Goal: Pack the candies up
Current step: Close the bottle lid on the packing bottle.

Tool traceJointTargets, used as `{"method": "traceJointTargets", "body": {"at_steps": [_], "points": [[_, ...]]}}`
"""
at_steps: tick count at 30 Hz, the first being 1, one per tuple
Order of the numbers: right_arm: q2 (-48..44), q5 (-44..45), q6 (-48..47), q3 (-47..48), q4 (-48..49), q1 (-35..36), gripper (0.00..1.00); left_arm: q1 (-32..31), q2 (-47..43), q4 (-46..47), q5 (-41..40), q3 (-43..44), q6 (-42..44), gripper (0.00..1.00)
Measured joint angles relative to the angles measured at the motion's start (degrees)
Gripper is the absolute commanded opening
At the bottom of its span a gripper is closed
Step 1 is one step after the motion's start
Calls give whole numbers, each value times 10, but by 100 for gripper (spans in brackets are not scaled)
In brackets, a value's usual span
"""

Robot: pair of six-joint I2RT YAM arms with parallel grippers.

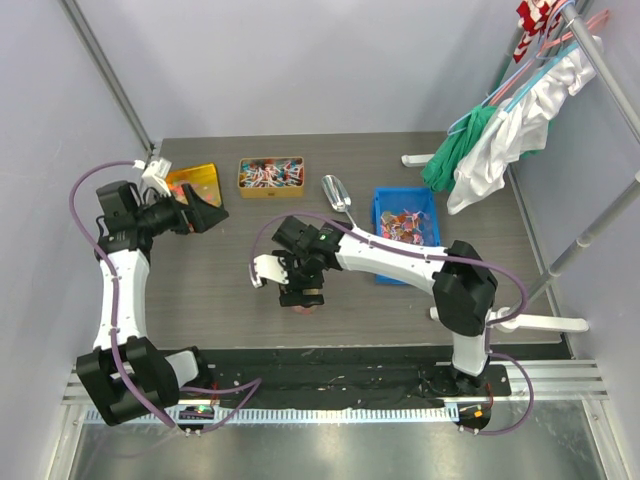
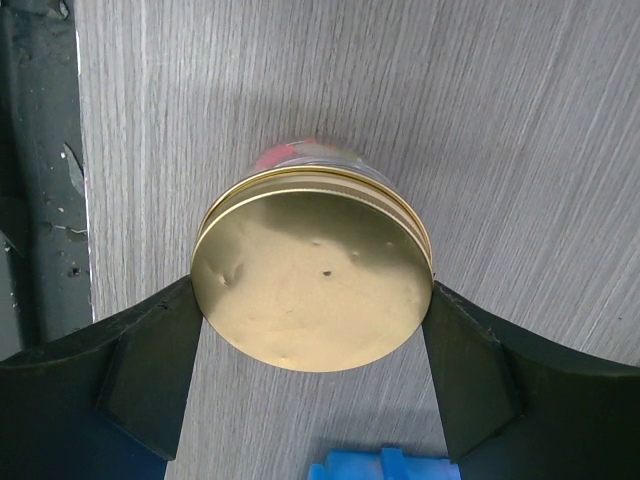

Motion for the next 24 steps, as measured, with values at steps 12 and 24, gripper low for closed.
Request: {"method": "traceJointTargets", "body": {"at_steps": [12,24], "points": [[42,-4,-16,43,-55,3,71,0,0,15,9,-6,-11,97],[66,-2,-31,76,-82,3,72,0,0,18,13,-9,-12,98]]}}
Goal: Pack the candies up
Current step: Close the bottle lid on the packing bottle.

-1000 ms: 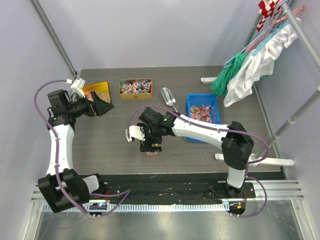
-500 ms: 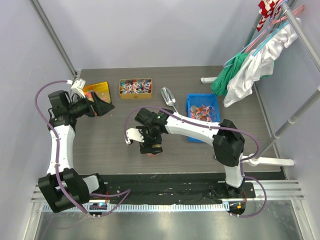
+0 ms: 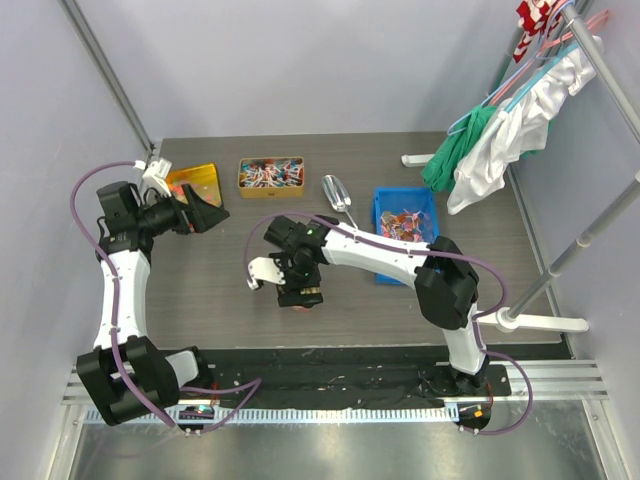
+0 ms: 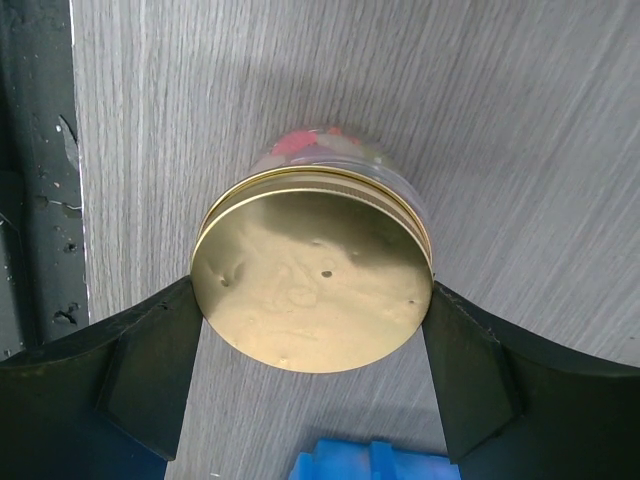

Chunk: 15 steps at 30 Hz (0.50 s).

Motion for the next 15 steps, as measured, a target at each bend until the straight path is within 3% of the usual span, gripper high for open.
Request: {"method": "traceJointTargets", "body": {"at_steps": [15], "points": [[14,6,-12,35,-31,0,73,0,0,6,10,-2,-2,98]]}}
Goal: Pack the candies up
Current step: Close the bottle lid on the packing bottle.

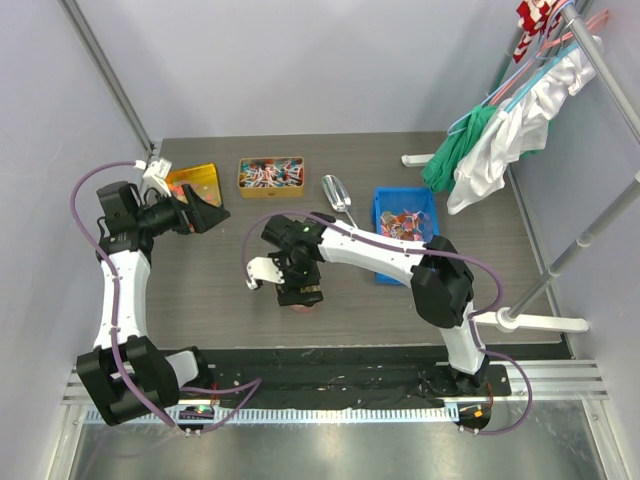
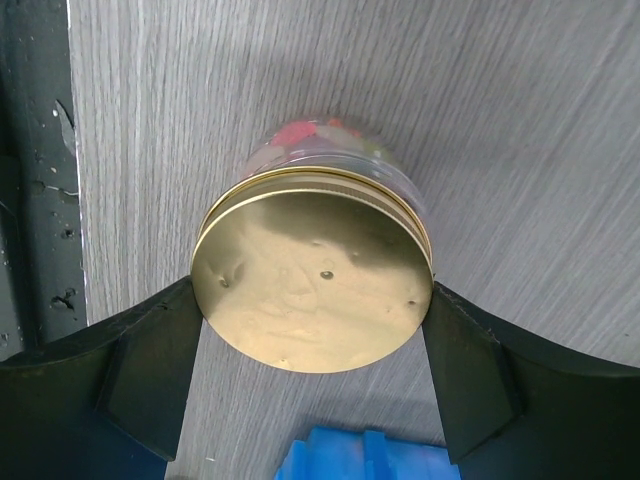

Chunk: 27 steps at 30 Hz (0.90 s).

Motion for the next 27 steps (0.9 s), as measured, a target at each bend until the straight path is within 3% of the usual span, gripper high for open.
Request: {"method": "traceJointTargets", "body": {"at_steps": [15,27], "points": [[22,11,-12,14,-12,-2,78,0,0,3,4,-1,-8,98],[32,14,-13,17,-8,-3,92,0,1,6,14,-4,-9,98]]}}
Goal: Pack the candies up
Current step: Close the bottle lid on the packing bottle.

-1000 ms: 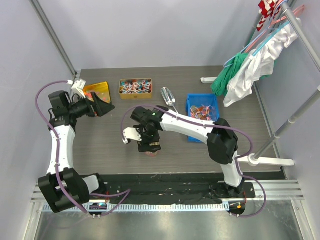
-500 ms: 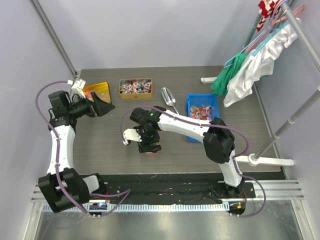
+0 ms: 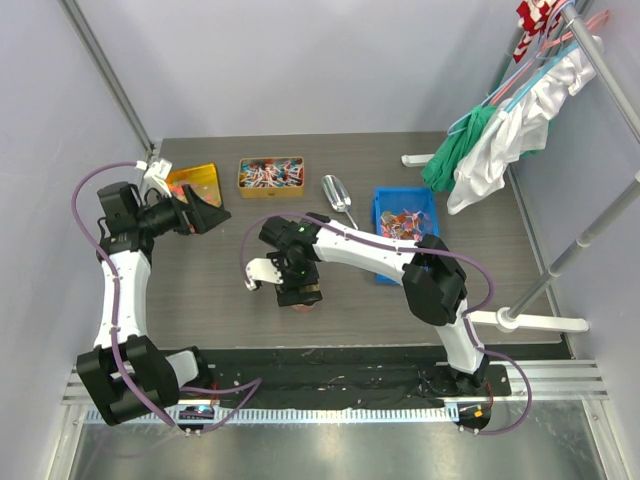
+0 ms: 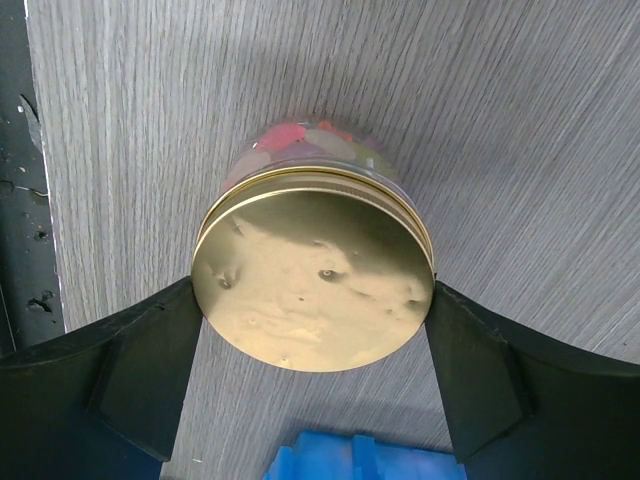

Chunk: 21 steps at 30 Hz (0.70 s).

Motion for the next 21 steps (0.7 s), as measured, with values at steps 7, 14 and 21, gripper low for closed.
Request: {"method": "traceJointTargets", "body": {"at_steps": [7,14,21], "points": [[2,-3,0,0,0,-4,92,0,0,0,3,0,0,98],[4,-31,17,0,11,-27,85,-21,0,-14,-10,3,45,100],[9,-41,92,0,46,-59,84,-103,-13,-24,-76,-14,170,100]]}}
